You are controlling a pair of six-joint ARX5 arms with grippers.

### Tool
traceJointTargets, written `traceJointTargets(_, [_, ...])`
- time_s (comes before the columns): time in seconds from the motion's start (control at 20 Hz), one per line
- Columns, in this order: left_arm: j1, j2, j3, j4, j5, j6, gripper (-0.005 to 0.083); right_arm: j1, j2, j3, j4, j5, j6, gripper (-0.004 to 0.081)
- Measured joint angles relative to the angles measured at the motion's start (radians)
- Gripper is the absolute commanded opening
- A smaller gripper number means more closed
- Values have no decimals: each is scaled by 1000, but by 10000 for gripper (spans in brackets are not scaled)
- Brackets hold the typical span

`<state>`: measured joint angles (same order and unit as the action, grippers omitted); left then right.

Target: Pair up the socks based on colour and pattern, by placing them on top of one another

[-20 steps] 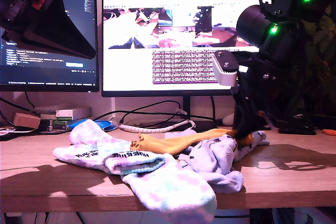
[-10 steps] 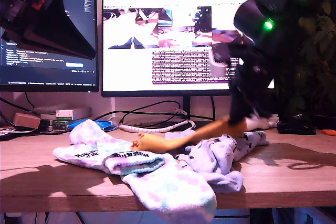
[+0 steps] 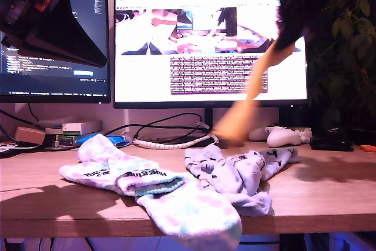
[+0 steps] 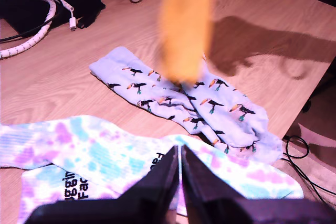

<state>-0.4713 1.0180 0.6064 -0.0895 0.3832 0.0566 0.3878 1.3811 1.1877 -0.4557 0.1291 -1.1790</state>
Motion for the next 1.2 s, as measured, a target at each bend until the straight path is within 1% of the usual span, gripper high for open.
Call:
traceJointTargets(0.1, [0, 0, 0, 0, 0, 0, -21, 0, -11, 0, -110, 29, -4, -12])
traceJointTargets(0.2, [0, 0, 0, 0, 0, 0, -21, -3, -8, 0, -251, 39, -5, -12])
traceJointTargets(0.25, [0, 0, 0, 0, 0, 1, -21, -7, -8, 0, -310, 44, -32, -12])
traceJointTargets(0.3, [0, 0, 0, 0, 0, 11, -21, -7, -8, 0, -357, 63, -50, -12])
traceJointTargets(0.35, [0, 0, 0, 0, 0, 11, -21, -6, -8, 0, -380, 72, -50, -12])
traceJointTargets(0.55, [0, 0, 0, 0, 0, 25, -21, 6, -30, 0, -382, 77, -52, -12])
traceJointTargets(0.6, [0, 0, 0, 0, 0, 25, -21, -2, -32, 0, -398, 63, -56, -12])
traceJointTargets(0.65, [0, 0, 0, 0, 0, 25, -21, -13, -32, 0, -416, 50, -82, -12])
traceJointTargets(0.7, [0, 0, 0, 0, 0, 25, -21, -33, -28, 0, -427, 37, -83, -12])
traceJointTargets(0.85, [0, 0, 0, 0, 0, 25, -21, -109, 24, 0, -426, 47, -164, -12])
traceJointTargets(0.9, [0, 0, 0, 0, 0, 25, -21, -130, 51, 0, -412, 56, -172, -12])
traceJointTargets(0.95, [0, 0, 0, 0, 0, 25, -21, -152, 77, 0, -399, 64, -222, -12])
traceJointTargets(1.05, [0, 0, 0, 0, -6, 25, -21, -184, 115, 0, -375, 64, -301, -12])
traceJointTargets(1.2, [0, 0, 0, 0, -25, 26, -21, -214, 156, 0, -336, 64, -367, -12])
